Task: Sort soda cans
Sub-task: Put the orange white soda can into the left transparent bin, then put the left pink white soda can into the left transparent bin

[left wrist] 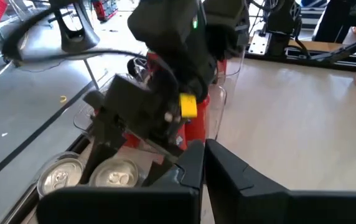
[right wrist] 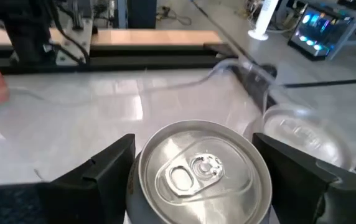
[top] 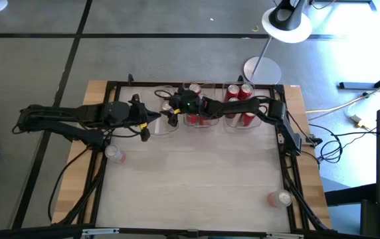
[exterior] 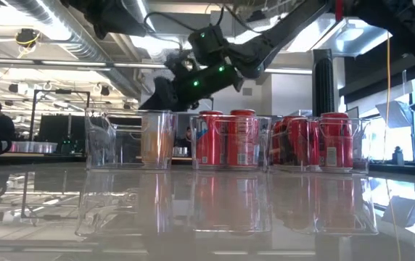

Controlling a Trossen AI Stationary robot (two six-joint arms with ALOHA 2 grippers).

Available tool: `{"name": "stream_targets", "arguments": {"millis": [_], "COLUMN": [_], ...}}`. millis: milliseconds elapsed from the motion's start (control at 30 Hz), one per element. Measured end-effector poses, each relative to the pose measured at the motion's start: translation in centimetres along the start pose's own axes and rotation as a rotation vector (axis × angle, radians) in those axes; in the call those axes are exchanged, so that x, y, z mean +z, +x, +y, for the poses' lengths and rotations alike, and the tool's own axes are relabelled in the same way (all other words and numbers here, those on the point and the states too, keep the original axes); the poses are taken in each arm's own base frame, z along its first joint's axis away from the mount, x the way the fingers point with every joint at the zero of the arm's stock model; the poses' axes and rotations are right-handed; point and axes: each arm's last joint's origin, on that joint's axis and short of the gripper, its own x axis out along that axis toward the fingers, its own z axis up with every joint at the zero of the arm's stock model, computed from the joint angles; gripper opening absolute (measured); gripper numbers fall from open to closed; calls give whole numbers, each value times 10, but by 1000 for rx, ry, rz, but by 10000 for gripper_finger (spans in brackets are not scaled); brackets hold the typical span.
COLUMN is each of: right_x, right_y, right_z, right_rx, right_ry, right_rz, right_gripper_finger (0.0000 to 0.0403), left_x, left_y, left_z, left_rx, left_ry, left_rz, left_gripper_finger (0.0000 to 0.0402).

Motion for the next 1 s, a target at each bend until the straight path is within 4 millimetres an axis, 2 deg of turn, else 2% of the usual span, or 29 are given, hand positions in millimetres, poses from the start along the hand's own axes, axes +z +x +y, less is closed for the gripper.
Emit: {"name": "stream_targets", "arguments": {"millis": [300, 633, 733, 867, 1000], "right_x": [-13, -15, -1, 38, 78], "right_y": [6, 5, -1, -18, -41], "right_z": [3, 3, 2, -3, -5], "right_rx": [7, 10, 13, 16, 28], "right_ry": [1, 54, 46, 52, 43], "right_rz": [41, 76, 103, 130, 168], "right_gripper_finger": [290, 354, 362, 364, 364], "left_x": [0, 1, 2, 5, 10], "left_y": [0, 0, 0, 0, -3], "left_z": [0, 0, 0, 2, 8], "left_rx": [0, 0, -2, 5, 21], "left_ry": [-15, -30, -23, -67, -33], "left_rz": [1, -7, -19, -43, -80], "left_gripper_finger": [8, 8, 8, 17, 71]}}
